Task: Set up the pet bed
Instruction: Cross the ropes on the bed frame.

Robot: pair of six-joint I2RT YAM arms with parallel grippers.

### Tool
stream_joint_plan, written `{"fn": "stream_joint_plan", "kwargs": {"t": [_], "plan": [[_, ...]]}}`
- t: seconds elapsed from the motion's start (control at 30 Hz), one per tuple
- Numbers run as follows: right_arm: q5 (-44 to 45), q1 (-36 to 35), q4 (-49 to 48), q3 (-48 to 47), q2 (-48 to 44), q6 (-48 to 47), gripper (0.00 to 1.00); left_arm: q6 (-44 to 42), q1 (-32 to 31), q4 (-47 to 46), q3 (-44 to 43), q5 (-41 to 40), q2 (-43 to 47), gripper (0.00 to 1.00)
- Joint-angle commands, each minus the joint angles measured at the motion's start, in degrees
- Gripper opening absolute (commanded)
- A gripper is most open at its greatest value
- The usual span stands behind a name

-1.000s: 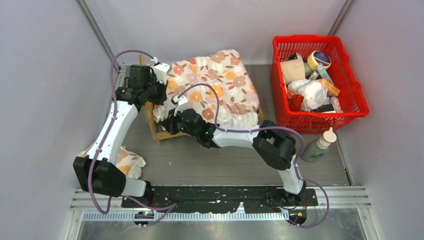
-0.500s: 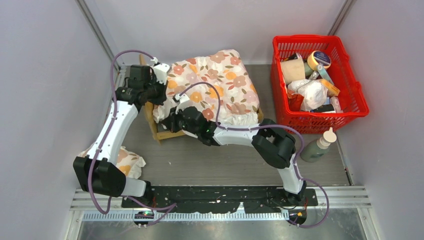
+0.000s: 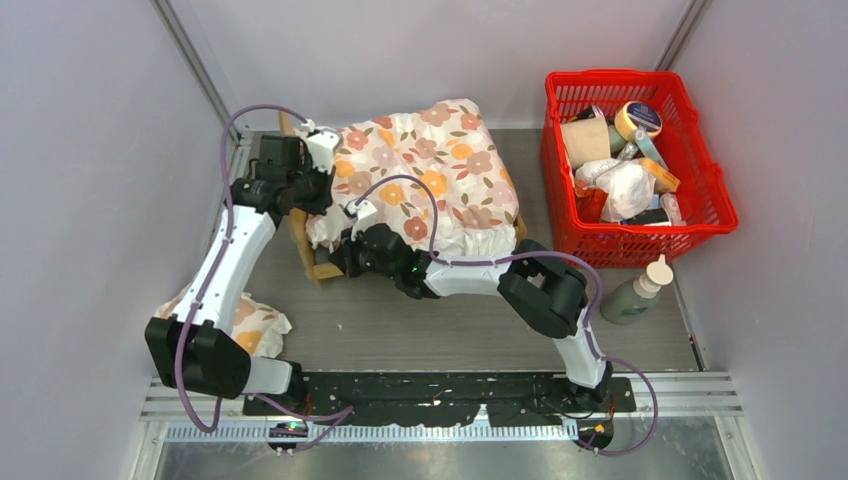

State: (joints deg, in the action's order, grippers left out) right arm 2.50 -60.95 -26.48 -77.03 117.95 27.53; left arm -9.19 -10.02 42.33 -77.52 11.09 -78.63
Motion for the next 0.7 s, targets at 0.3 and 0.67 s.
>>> {"fn": "stream_joint_plan", "kwargs": {"t": [0.3,0.67], "plan": [[2.5,-1.1,10.3,-4.3,-1.1,-6.3,0.05,1.1,-0.4,0.0,3.1,0.2,3.9,0.00],[1.7,-1.8,11.6,-4.9,-5.3,-9.3,0.37,1.0,-0.7,-0.2,6.9,-1.4,7.4,0.00]]}}
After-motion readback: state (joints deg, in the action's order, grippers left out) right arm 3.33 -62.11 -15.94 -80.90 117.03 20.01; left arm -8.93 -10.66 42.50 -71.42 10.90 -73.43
